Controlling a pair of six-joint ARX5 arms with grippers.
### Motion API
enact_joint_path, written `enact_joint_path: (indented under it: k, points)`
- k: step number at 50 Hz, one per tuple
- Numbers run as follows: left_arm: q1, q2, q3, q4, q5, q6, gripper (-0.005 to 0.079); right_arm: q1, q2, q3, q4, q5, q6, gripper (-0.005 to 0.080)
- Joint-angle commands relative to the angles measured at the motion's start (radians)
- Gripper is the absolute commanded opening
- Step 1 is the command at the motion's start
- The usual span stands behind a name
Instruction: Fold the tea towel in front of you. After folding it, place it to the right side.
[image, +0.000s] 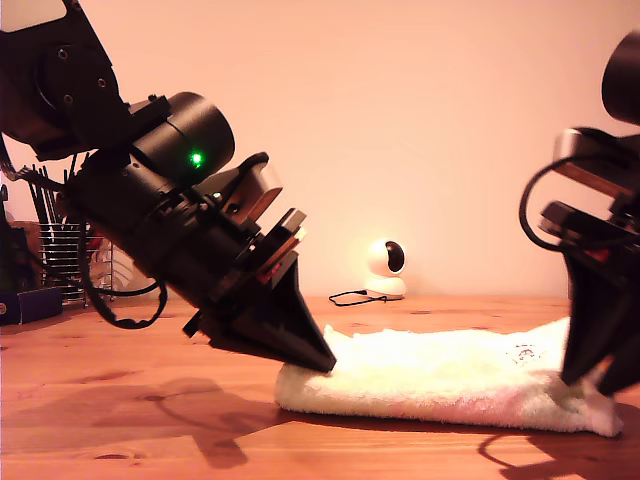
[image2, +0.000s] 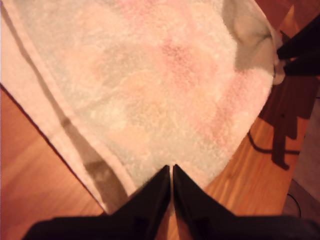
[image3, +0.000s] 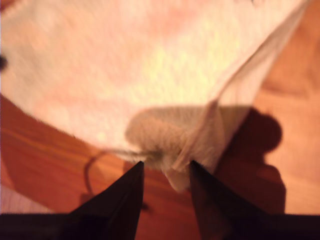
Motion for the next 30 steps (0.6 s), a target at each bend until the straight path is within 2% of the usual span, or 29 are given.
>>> enact_joint_path:
  k: [1, 8, 16, 30]
  points:
    - [-0.008, 0.003, -0.011, 0.014, 0.006, -0.002, -0.0021, 0.0, 0.002, 0.032, -0.019, 0.013, -0.003, 0.0263]
    - [-0.018, 0.004, -0.011, 0.019, 0.006, -0.005, -0.0021, 0.0, 0.002, 0.047, -0.051, 0.075, -0.008, 0.0262]
    - [-0.03, 0.004, -0.011, 0.026, 0.006, -0.008, -0.0021, 0.003, 0.002, 0.047, -0.052, 0.097, -0.002, 0.0262]
    - [-0.037, 0.004, -0.011, 0.034, 0.006, -0.009, -0.0021, 0.02, 0.031, 0.047, -0.022, 0.081, 0.028, 0.0262]
